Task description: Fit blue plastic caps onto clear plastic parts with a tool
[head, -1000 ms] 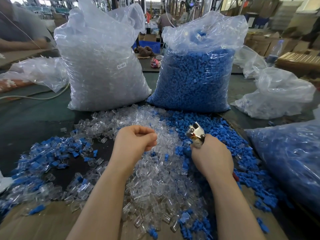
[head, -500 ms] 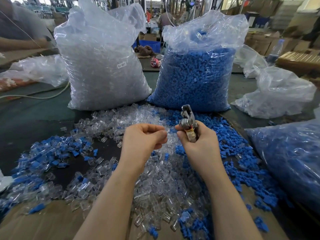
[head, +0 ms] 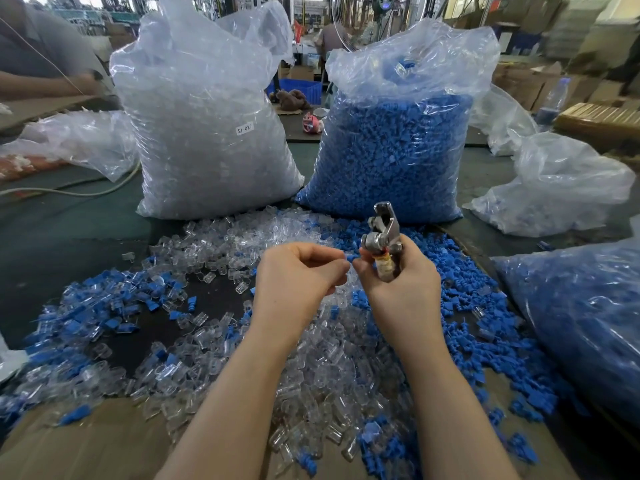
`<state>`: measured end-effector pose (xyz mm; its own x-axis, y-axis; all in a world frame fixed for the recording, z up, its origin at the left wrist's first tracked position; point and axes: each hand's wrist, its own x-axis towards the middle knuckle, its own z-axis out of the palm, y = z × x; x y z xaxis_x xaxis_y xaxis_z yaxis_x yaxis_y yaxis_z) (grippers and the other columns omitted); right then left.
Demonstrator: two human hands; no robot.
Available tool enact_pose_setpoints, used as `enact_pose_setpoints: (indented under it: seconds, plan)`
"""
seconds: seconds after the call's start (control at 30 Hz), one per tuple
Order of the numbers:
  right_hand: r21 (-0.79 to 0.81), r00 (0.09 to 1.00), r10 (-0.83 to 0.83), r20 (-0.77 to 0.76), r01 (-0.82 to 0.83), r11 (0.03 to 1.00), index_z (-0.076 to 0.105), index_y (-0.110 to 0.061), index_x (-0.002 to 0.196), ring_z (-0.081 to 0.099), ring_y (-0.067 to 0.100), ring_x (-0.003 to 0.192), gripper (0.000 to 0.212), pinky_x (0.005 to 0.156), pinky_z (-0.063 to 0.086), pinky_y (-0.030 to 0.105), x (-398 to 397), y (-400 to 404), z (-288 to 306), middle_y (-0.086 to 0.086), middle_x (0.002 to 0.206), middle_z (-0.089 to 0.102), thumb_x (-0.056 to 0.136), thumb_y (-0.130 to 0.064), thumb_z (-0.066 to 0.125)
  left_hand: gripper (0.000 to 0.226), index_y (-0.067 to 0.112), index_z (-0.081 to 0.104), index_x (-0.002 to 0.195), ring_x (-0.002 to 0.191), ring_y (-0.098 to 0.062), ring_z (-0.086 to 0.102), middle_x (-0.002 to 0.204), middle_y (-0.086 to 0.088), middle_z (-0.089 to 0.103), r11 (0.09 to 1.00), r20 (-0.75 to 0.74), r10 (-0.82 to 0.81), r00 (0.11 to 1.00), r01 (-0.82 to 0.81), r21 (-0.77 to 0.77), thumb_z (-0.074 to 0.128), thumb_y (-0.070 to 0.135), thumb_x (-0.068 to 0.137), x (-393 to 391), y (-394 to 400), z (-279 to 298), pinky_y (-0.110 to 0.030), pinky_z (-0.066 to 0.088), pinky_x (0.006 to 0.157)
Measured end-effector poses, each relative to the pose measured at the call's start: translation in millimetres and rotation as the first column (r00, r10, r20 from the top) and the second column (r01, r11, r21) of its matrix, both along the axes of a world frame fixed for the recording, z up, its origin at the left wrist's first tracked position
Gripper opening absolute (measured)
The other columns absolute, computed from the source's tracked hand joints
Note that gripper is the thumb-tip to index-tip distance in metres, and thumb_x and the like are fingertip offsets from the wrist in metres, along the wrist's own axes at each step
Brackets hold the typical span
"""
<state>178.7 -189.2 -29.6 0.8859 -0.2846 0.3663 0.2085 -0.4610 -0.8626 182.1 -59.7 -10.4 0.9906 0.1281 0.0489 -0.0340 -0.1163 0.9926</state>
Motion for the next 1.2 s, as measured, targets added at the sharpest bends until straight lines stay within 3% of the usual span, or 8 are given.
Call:
enact_pose_setpoints:
  seconds: [0.33,0.57,0.7,0.77,0.9,1.2]
  plan:
    - [-0.012,0.998,0.054,-0.025,-0.054,0.998,0.064,-0.025,0.088,0.062,0.011,0.075,0.008,0.073,0.053,0.044,-1,-2,6,-0.01,0.076,0.066,0.085,-0.022,0.071,0.015,0.026,0.075,0.074,0.066,-0.007,0.071,0.066,0.007,0.073,0.992,0.12,0.04,0.992,-0.054,0.113,0.081,0.013,0.078,-1,-1,0,-0.022,0.058,0.065]
    - [0.039,0.994,0.1,-0.041,-0.099,0.994,0.063,-0.034,0.08,0.064,0.001,0.075,0.018,0.071,0.053,0.03,1,-4,5,-0.024,0.083,0.068,0.084,-0.02,0.073,0.017,0.03,0.074,0.072,0.066,-0.004,0.07,0.067,0.011,0.073,0.984,0.186,0.073,0.98,-0.101,0.144,0.083,0.017,0.078,-1,-3,-4,-0.025,0.058,0.067]
    - [0.051,0.987,0.152,-0.047,-0.15,0.987,0.063,-0.035,0.082,0.063,-0.002,0.072,0.017,0.066,0.049,0.024,1,-8,5,-0.025,0.079,0.067,0.087,-0.021,0.071,0.017,0.029,0.074,0.073,0.064,-0.003,0.07,0.067,0.011,0.073,0.989,0.185,0.063,0.981,-0.086,0.118,0.082,0.016,0.079,0,-3,-5,-0.019,0.057,0.063]
    - [0.015,0.979,0.181,-0.092,-0.181,0.983,0.064,-0.033,0.084,0.062,0.0,0.071,0.013,0.065,0.049,0.027,1,-12,5,-0.022,0.078,0.068,0.087,-0.023,0.07,0.015,0.026,0.074,0.074,0.065,-0.005,0.071,0.067,0.009,0.073,0.993,0.174,0.067,0.982,-0.083,0.085,0.081,0.014,0.08,0,-4,-4,-0.019,0.058,0.064]
    - [-0.089,0.947,0.225,-0.231,-0.251,0.964,0.064,-0.025,0.09,0.065,0.018,0.08,0.006,0.079,0.054,0.05,-1,-19,5,-0.005,0.082,0.07,0.086,-0.024,0.068,0.011,0.017,0.074,0.078,0.067,-0.01,0.072,0.069,0.001,0.074,0.997,0.149,0.067,0.987,-0.062,-0.037,0.079,0.007,0.081,1,-2,-4,-0.019,0.056,0.065]
    - [-0.163,0.922,0.291,-0.256,-0.338,0.927,0.062,-0.023,0.091,0.063,0.025,0.078,0.006,0.075,0.053,0.052,-2,-18,5,0.0,0.081,0.068,0.086,-0.022,0.065,0.011,0.011,0.073,0.082,0.069,-0.012,0.071,0.074,-0.004,0.075,0.984,0.149,0.004,0.989,0.022,-0.174,0.076,0.001,0.081,1,3,-3,-0.017,0.054,0.065]
